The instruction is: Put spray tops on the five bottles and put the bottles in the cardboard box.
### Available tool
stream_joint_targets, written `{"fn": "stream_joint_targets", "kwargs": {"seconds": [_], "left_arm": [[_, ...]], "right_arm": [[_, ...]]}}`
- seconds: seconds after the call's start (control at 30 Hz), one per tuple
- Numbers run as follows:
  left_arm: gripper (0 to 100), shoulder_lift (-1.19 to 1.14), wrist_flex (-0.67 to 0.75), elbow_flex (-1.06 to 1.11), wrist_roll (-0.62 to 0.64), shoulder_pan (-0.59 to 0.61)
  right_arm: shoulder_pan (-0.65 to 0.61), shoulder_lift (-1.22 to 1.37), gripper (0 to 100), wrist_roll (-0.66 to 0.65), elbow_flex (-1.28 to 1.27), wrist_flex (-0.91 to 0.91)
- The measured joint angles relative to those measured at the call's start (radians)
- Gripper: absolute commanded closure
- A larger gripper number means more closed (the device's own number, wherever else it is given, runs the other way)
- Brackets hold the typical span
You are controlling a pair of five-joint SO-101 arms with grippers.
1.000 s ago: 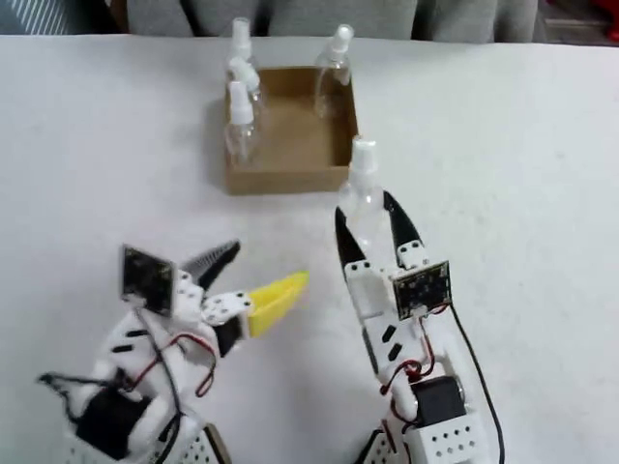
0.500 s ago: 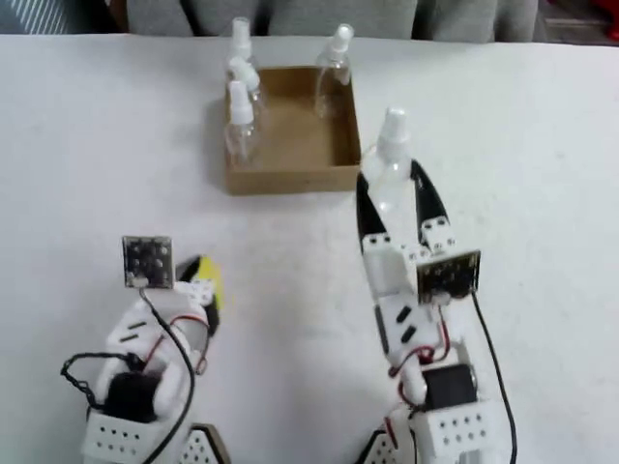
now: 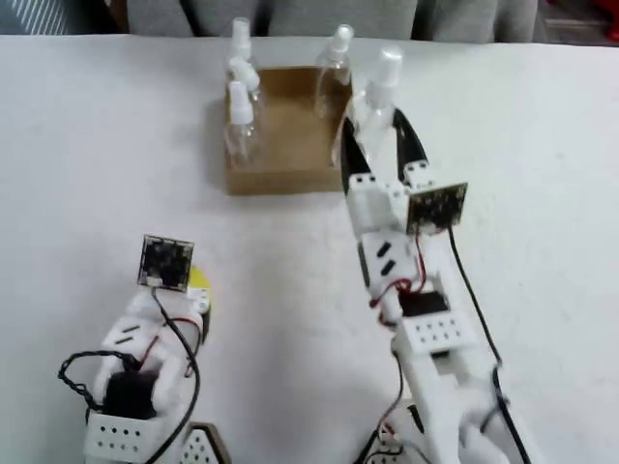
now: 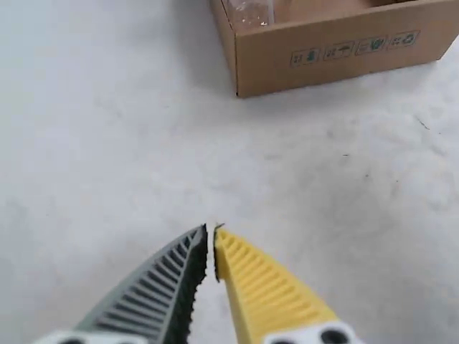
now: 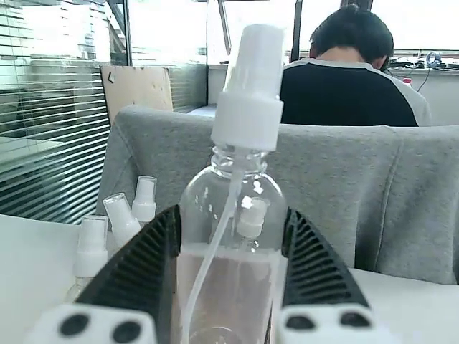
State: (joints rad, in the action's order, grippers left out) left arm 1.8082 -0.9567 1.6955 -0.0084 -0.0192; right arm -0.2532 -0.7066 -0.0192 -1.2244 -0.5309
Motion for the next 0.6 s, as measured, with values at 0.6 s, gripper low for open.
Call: {"fn": "stream_joint_targets", "kwargs": {"seconds": [0.6], "left_arm": [[98,0.0,0.0,0.0,0.0,-0.002]], "right_arm": [[0.0,0.795,98.3,0.0,0.463,-0.221]]}}
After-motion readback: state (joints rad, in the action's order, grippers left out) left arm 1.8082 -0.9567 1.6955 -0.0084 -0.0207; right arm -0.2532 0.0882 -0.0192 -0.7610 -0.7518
